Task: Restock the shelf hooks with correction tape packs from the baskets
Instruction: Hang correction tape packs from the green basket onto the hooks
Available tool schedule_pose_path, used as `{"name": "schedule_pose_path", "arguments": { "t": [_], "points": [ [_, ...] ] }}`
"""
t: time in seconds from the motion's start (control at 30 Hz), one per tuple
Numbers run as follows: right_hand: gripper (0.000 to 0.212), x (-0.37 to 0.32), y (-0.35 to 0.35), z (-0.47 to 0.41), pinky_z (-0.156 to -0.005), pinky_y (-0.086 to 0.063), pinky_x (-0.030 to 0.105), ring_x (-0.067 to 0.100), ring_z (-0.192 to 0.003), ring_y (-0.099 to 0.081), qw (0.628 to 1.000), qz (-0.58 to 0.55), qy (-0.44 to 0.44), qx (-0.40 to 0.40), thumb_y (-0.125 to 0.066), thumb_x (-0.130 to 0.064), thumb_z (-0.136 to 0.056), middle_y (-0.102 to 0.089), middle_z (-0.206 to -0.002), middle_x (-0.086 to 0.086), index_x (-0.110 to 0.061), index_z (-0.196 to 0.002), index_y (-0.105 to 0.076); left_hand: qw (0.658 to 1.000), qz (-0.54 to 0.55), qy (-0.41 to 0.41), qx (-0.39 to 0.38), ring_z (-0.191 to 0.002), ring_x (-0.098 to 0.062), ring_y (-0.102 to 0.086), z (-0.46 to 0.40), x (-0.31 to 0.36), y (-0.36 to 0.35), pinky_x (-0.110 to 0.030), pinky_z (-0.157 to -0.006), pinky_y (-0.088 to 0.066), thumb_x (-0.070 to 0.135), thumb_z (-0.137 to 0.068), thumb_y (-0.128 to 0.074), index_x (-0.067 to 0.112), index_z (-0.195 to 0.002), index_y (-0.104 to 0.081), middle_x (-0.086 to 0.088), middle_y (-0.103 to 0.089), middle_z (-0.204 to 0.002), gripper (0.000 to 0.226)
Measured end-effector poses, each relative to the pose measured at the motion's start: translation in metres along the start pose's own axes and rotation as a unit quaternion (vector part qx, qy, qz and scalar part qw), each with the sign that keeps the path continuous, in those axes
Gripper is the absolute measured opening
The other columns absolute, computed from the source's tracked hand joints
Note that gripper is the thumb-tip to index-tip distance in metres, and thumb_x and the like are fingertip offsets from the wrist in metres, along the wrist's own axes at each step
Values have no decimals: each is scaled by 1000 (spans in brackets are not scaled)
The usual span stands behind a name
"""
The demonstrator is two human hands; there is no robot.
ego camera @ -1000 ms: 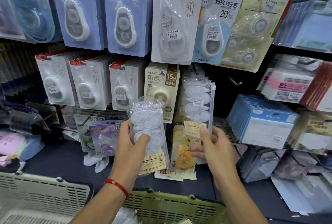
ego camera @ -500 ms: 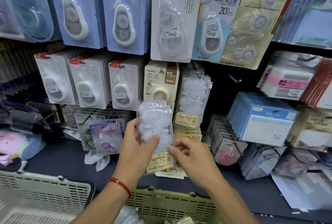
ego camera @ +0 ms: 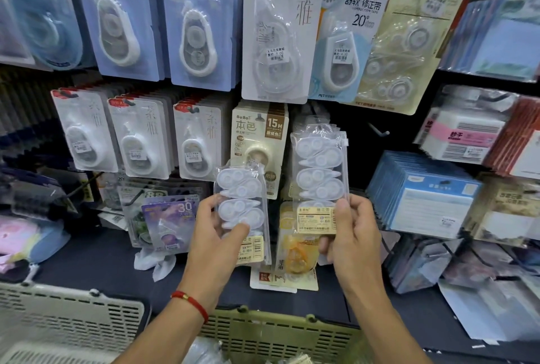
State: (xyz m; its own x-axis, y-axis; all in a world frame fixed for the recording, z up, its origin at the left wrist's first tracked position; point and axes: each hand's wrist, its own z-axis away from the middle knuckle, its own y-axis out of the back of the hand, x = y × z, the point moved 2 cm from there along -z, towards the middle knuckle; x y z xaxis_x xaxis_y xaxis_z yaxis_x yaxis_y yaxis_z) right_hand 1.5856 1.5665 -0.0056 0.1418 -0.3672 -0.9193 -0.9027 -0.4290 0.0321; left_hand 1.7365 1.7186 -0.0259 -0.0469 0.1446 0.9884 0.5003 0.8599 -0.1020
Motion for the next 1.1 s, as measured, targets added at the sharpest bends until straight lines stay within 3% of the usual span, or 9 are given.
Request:
{"name": "schedule_pose_path", "arguments": {
  "t": [0.3, 0.47, 0.6, 0.67, 0.77, 0.87, 0.97, 1.03, 1.1],
  "points": [
    [23, -17, 2, 2, -32, -35, 25, 17, -38, -53, 997, -61, -36, 4, -48, -41, -109, -71, -79, 13, -19, -107, -55, 1000, 0, -12, 11, -87, 6, -71, 0, 0, 0, -9, -71, -53, -6, -91, -69, 38, -116, -56, 9, -75, -109, 52],
    [29, -6, 2, -1, -35, -43, 29, 19, -42, -61, 997, -32, -65, 0, -50, -53, -106, -72, -77, 6, -26, -115, -56, 1000, -1, -27, 10, -89, 4, -71, 0, -1, 0, -15, -75, -53, -7, -91, -68, 40, -116, -55, 12, -77, -106, 55],
    [44, 17, 7, -6, -48, -54, 32, 18, -52, -71, 983, 130, -127, 5, -54, -45, -106, -62, -125, -6, -24, -142, -40, 999, -9, -42, -11, -93, 4, -72, 1, -1, -1, -11, -75, -54, -13, -92, -62, 40, -116, -54, 27, -76, -104, 58],
    [38, 21, 6, -6, -52, -54, 36, 23, -50, -70, 981, 120, -154, -22, -57, -36, -105, -69, -116, -6, -24, -139, -44, 999, -7, -45, -23, -96, 1, -73, 2, -1, -2, -11, -77, -55, -14, -92, -62, 37, -116, -55, 23, -77, -105, 58],
    [15, 16, -6, 1, -48, -53, 32, 19, -53, -68, 974, 88, -146, -152, -64, -35, -102, -75, -97, 0, -29, -116, -63, 998, -5, -50, -47, -95, -2, -75, 3, -1, -3, -14, -77, -56, -11, -92, -68, 37, -120, -57, 17, -79, -106, 56],
    [9, 8, -21, 13, -69, -59, 31, 7, -78, -71, 959, 130, -70, -241, -70, -41, -99, -75, -97, -8, -33, -103, -71, 994, -13, -60, -85, -101, -11, -76, 6, 0, -6, -28, -86, -59, -2, -92, -75, 38, -127, -58, 10, -81, -109, 56],
    [9, 4, -25, 15, -80, -60, 43, 16, -88, -70, 966, 114, -42, -229, -66, -37, -102, -76, -97, -5, -28, -103, -68, 991, -24, -84, -98, -99, -10, -74, 8, 1, -9, -33, -88, -60, 6, -91, -78, 42, -132, -57, 7, -80, -107, 58],
    [10, 2, -23, 14, -71, -60, 55, 33, -79, -71, 977, 74, -39, -197, -60, -33, -106, -75, -95, 5, -24, -107, -63, 990, -22, -91, -104, -93, -11, -73, 7, 2, -10, -32, -83, -62, 7, -92, -78, 46, -134, -59, 5, -77, -108, 60],
    [10, 1, -21, 13, -57, -60, 53, 38, -68, -71, 985, 43, -27, -163, -54, -33, -109, -74, -90, 8, -26, -104, -57, 987, -40, -93, -121, -91, -13, -71, 8, 1, -11, -32, -82, -62, 3, -93, -75, 50, -133, -59, 6, -75, -109, 64]
  ]
}}
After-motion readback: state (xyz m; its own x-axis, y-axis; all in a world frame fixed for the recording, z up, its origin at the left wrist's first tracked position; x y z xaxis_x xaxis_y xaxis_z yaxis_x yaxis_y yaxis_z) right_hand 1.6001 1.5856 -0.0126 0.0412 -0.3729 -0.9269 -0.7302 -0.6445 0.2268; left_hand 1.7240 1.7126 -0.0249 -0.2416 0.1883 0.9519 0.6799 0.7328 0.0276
